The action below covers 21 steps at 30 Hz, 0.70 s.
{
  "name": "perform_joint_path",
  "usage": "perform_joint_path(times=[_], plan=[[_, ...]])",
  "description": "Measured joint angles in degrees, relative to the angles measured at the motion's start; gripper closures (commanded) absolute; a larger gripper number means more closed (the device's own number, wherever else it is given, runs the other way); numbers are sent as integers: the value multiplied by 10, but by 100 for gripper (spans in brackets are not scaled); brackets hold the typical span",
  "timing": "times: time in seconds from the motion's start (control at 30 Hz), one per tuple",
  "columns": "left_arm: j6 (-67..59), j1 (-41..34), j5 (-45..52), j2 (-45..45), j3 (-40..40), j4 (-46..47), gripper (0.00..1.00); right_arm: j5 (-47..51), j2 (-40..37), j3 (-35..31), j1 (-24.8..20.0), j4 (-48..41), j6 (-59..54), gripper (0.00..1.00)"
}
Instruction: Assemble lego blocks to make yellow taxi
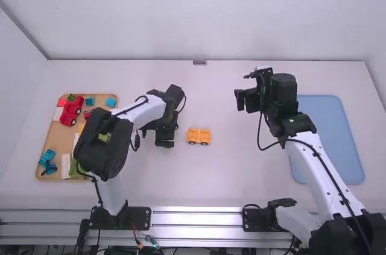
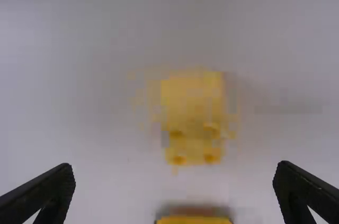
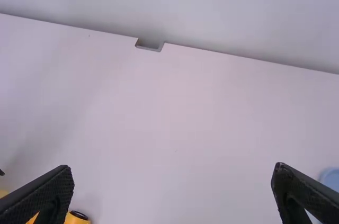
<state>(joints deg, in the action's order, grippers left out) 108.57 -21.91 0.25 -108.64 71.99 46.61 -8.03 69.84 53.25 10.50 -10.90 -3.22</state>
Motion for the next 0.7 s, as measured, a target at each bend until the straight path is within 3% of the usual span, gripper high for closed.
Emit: perform_joint_path(times=[0.1, 0.27, 0.33, 0.7], plan=[[-129, 0, -29, 0, 102, 84, 1, 0, 0, 0, 0, 0, 2, 1], [-337, 0, -67, 0, 209, 125, 1, 0, 0, 0, 0, 0, 0, 2], [-492, 1, -94, 1, 247, 114, 1, 0, 0, 0, 0, 0, 0, 2], [-1060, 1, -186, 1, 250, 43, 1, 1, 0, 0, 0, 1, 0, 2]])
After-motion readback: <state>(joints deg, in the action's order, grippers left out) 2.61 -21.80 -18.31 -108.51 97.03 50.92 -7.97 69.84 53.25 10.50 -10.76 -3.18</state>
